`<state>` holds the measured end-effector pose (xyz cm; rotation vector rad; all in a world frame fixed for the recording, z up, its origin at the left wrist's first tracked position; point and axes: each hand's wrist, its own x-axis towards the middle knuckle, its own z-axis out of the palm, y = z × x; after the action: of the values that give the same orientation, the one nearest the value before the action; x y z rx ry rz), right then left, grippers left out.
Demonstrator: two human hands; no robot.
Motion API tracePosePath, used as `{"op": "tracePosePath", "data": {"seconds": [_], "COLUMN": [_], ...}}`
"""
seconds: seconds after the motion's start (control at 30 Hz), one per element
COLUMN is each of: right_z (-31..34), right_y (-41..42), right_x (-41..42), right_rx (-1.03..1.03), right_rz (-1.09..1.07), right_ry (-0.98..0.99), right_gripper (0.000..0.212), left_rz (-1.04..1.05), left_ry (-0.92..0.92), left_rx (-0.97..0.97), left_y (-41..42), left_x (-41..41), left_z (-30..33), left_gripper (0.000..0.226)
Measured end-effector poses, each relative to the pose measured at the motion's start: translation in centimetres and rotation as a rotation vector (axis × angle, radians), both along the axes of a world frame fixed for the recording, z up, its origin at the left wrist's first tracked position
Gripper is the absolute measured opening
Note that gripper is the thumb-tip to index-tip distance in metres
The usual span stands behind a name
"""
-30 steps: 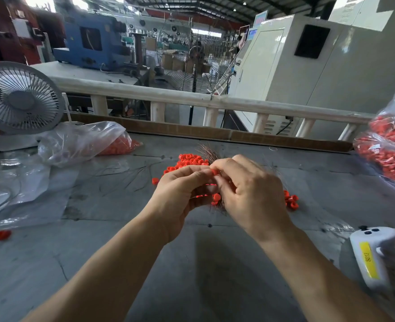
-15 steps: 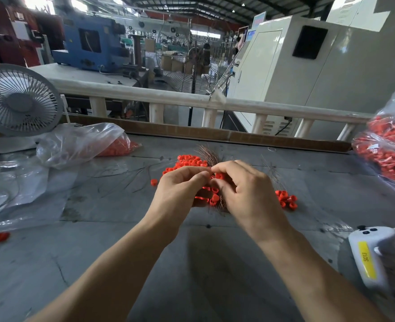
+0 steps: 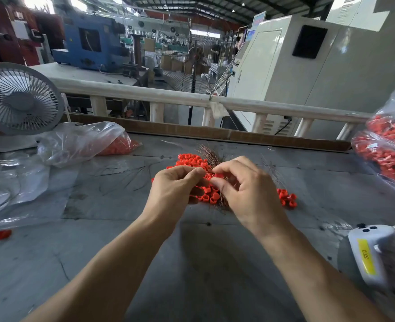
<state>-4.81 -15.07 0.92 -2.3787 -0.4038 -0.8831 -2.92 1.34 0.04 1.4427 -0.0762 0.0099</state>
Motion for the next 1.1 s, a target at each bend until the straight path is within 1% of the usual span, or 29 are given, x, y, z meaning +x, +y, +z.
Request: {"op": "tracePosePath", "data": {"seconds": [0.1,0.17,0.27,0.33,0.43,0.53,0.57,0.63,0.7,0.73,0.8,0.87,0.97,1.1], "right_z": [-0.1,-0.3,-0.6,-0.8,-0.9,-0.9,-0.8,-0.6,-0.5,-0.4,-0.5,-0.8,-0.9,-0.8], "right_y": [-2.2,-4.3,-7.2,-8.4,-9.3,-9.6,-9.5,-9.2,-8.6,-8.1,-6.9,-5.8,-5.0,-4.6], "right_x": [0.9,1.7,2.3,2.5,2.7,2.7,2.7,2.6,2.5,2.5,2.4,2.3,2.1,1.7], "right_rx": [0.095,0.143,0.132,0.105,0.028,-0.045,-0.076,-0.102,-0.024,0.040,0.114,0.052,-0.030,-0.074], "right_rz": [-0.239,-0.439,-0.674,-0.756,-0.817,-0.845,-0.852,-0.823,-0.698,-0.609,-0.429,-0.301,-0.230,-0.215], "right_ry": [0.011,0.090,0.247,0.346,0.473,0.543,0.534,0.441,0.325,0.306,0.360,0.411,0.453,0.592], "right_gripper": [0.011,0.012,0.016,0.020,0.022,0.024,0.025,0.023,0.014,0.009,0.006,0.010,0.012,0.026], "left_rz": [0.059,0.087,0.146,0.176,0.203,0.209,0.204,0.195,0.181,0.177,0.179,0.180,0.180,0.158], "left_ry": [-0.021,-0.031,-0.058,-0.089,-0.133,-0.155,-0.167,-0.193,-0.209,-0.213,-0.219,-0.222,-0.245,-0.286], "left_rx": [0.131,0.200,0.332,0.443,0.624,0.741,0.766,0.815,0.852,0.869,0.898,0.911,0.918,0.912], "left_y": [0.2,0.4,0.6,0.7,0.6,0.6,0.6,0.6,0.7,0.7,0.7,0.7,0.6,0.3], "left_x": [0.2,0.3,0.6,0.6,0.5,0.3,0.3,0.2,0.1,0.1,0.2,0.3,0.4,0.5], "left_z": [-0.3,-0.5,-0.8,-1.0,-1.2,-1.1,-1.1,-1.1,-1.1,-1.1,-1.2,-1.3,-1.5,-1.7], "left_gripper": [0.018,0.017,0.016,0.015,0.017,0.014,0.013,0.011,0.010,0.009,0.008,0.008,0.006,0.008]}}
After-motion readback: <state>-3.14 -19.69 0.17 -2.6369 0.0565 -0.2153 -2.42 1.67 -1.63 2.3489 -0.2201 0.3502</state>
